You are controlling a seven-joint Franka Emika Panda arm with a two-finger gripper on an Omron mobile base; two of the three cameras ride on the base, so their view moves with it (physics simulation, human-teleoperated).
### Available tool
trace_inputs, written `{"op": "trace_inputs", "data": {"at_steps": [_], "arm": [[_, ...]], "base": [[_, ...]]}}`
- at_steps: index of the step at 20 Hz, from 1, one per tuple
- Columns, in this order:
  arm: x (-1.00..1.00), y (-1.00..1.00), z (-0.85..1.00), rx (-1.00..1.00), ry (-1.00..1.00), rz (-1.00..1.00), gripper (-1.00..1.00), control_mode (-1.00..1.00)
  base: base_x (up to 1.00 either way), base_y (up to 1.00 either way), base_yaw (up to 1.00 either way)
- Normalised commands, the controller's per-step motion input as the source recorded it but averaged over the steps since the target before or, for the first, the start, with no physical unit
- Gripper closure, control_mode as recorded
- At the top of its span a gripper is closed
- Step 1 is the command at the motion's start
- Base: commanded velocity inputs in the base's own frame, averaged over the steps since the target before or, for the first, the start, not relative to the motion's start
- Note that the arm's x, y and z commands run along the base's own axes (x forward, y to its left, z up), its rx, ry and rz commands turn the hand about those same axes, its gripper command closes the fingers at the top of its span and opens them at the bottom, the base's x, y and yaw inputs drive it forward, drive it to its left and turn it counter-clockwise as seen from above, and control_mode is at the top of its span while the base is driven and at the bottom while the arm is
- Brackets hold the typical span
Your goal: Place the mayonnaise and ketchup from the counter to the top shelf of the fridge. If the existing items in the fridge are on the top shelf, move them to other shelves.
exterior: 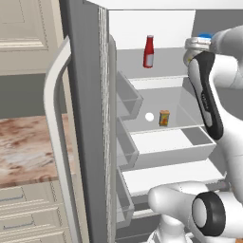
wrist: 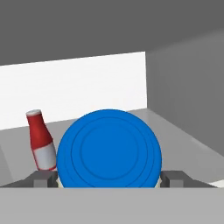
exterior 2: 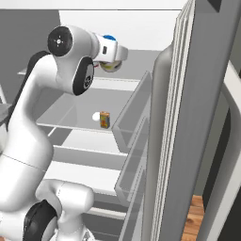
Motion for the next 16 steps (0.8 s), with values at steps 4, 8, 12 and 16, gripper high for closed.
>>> {"op": "trace_inputs", "data": {"at_steps": [4, 8, 12, 16], "arm": [[0.14, 0.0, -0.43, -0.06, 0.02, 0.0, 1.0, -1.0], [0.47, 0.0, -0.24, -0.02, 0.0, 0.0, 1.0, -1.0], [0.76, 0.0, -0.06, -0.01, 0.0, 0.0, 1.0, -1.0], [0.75, 0.0, 0.0, 0.0, 0.05, 0.0, 1.0, -1.0]], "base": [[0.0, 0.0, 0.0], [0.0, 0.0, 0.0], [0.0, 0.0, 0.0], [0.0, 0.0, 0.0]]}}
